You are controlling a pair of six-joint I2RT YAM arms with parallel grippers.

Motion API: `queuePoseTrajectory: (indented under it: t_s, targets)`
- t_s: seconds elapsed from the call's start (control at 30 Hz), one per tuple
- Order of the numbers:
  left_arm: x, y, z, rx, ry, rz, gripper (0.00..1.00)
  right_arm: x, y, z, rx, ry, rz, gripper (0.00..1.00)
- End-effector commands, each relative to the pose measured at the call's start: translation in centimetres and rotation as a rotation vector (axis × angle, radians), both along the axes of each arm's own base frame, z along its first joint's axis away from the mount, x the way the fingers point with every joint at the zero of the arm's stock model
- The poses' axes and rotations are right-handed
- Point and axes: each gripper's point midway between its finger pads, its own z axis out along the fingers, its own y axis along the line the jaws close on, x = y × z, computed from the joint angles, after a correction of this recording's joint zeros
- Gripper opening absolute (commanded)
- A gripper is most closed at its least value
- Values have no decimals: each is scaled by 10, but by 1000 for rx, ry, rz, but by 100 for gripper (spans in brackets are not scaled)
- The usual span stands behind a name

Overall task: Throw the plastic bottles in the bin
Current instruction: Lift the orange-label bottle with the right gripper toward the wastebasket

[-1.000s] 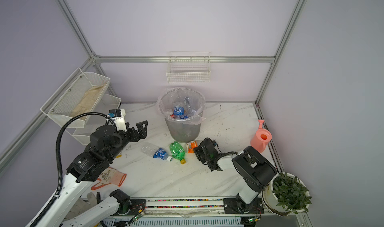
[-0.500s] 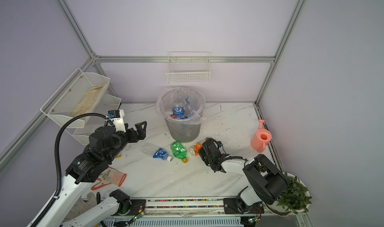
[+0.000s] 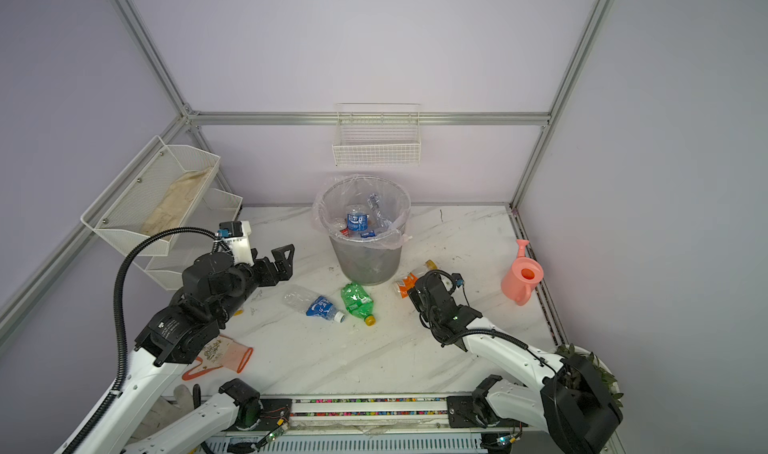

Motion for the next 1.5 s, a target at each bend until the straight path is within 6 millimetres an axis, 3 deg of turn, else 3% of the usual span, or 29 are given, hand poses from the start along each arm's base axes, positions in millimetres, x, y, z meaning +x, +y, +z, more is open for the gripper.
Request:
queuePoseTrajectory:
  t_s: [0.0, 0.13, 0.27, 0.33, 0.4, 0.43, 0.5, 0.77, 1.0, 1.47]
  targets:
    - [2, 2, -1, -7, -18, 14, 99, -1, -16, 17, -65, -26, -44, 0]
    - [2, 2, -1, -8, -19, 15, 99, 1, -20, 34, -82, -66, -48, 0]
    - [3, 1, -3, -13, -14, 9, 99, 1, -17, 30, -102, -64, -15, 0]
    - [2, 1, -4, -11, -12, 11, 99, 3, -17, 27, -116, -68, -10, 25]
    - [2, 2, -6, -4, -7, 11, 99, 10, -10, 31, -139, -98, 52, 65]
    - [2, 2, -6, -4, -7, 11, 99, 13, -9, 31, -149, -90, 67, 78]
    - [1, 3, -7, -1, -6, 13, 99, 19, -6, 27, -169, -75, 104, 95]
    - [-1, 5, -9, 2, -4, 17, 99, 43, -16, -24, -107, 7, 191, 97]
    - [-4, 8, -10, 11, -3, 23, 99, 47, -4, -69, -66, 92, 237, 97]
    - [-5, 10, -10, 22, -3, 28, 99, 66, 1, -118, -40, 235, 154, 95]
